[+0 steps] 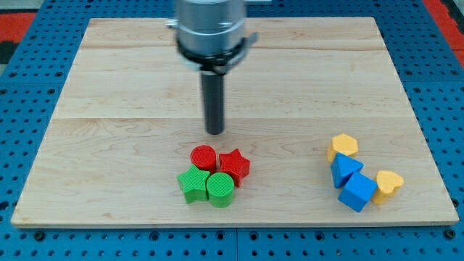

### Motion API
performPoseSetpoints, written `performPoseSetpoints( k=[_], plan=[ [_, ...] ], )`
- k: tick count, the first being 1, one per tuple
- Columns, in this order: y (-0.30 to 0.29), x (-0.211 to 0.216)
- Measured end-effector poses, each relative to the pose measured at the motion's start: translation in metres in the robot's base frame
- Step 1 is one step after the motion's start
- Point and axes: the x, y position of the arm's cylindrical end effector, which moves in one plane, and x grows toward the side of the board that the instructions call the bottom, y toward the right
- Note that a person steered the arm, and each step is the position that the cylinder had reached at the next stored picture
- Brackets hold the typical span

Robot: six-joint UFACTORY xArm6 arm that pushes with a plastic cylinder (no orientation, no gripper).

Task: Point your arm towards green star

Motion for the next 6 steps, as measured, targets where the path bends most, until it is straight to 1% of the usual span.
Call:
performPoseSetpoints(
  k=[1,2,3,4,5,6],
  plan=[
    [-0.050,0.031],
    [-0.063,0.067],
    [-0.063,0.094],
    [-0.045,0.103],
    [-0.016,0.103],
    [0.030,0.103]
  ],
)
